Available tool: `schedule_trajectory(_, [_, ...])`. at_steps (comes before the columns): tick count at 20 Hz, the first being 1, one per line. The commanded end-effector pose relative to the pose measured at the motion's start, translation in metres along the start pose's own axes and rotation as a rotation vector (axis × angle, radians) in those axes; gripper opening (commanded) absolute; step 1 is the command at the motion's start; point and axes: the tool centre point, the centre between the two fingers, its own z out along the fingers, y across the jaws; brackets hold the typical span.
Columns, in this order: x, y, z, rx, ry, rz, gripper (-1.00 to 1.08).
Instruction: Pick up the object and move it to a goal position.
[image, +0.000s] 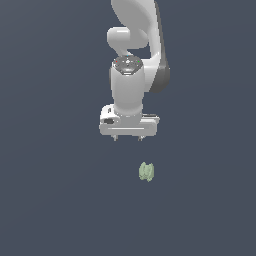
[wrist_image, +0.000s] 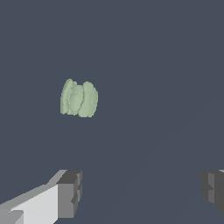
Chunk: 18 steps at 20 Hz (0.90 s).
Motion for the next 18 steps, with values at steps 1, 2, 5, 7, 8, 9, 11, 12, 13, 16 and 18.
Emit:
schedule_trajectory(1, [0.0, 0.0, 0.0, 0.0, 0.0, 0.0, 1.0])
schedule_trajectory(2, [0.0, -0.001, 0.0, 0.0, -0.001, -0.001, 1.0])
schedule_trajectory(5, [-0.003, -0.011, 0.004, 0.002, -0.011, -0.015, 1.0])
schedule_trajectory(7, [-0.006, -0.023, 0.008, 0.004, -0.023, -0.033, 1.0])
schedule_trajectory(8, [-0.007, -0.029, 0.009, 0.005, -0.029, -0.04, 1.0])
schedule_trajectory(9, [-0.009, -0.033, 0.011, 0.006, -0.033, -0.046, 1.0])
schedule_trajectory(11, [-0.01, -0.037, 0.012, 0.007, -0.037, -0.05, 1.0])
schedule_trajectory(12, [-0.01, -0.036, 0.012, 0.007, -0.037, -0.049, 1.0])
schedule_trajectory(13, [-0.009, -0.035, 0.012, 0.007, -0.036, -0.049, 1.0])
schedule_trajectory(16, [-0.009, -0.035, 0.012, 0.006, -0.035, -0.059, 1.0])
schedule_trajectory(18, [-0.008, -0.036, 0.013, 0.006, -0.036, -0.075, 1.0])
